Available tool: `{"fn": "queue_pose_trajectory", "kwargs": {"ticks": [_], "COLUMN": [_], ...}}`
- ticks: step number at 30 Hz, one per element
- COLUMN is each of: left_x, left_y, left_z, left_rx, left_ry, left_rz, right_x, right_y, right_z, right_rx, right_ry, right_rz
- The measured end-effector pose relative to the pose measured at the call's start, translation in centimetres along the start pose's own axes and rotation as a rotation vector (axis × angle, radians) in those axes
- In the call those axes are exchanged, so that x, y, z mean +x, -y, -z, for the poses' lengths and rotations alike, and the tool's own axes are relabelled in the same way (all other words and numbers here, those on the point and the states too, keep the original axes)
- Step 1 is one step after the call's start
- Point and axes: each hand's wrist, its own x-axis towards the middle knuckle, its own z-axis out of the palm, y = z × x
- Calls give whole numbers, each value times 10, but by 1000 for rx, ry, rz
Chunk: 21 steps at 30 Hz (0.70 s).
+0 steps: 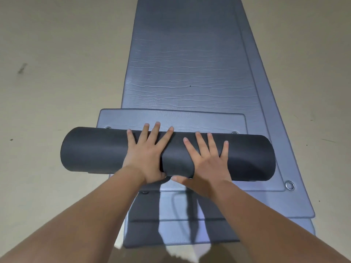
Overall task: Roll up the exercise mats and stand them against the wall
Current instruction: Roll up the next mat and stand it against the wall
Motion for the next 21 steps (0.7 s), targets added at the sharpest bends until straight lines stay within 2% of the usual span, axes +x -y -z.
{"fn": "queue_pose_trajectory", "kwargs": {"ticks": [3,7,11,15,19,21], "left_x": [-20,-18,11,49,53,54], "left_y": [0,-8,-2,17,21,17], "left_z": [-27,-39,-23,1,0,-6], "left_rx": [22,-14,-26,-56,-9,1], "left_ry": [-251,-123,-63,-10,-62,-47], "left_rz": [-42,85,120,84,42,76], "right_x": [23,47,28,35,82,101], "right_y": [-4,-7,-1,-2,-14,-18], "right_z": [15,30,15,5,36,46], "right_rx": [2,-78,-42,-50,-133,-150], "right_ry": [-9,-3,-219,-123,15,37], "right_rz": [-15,-31,-31,-61,-71,-66]}}
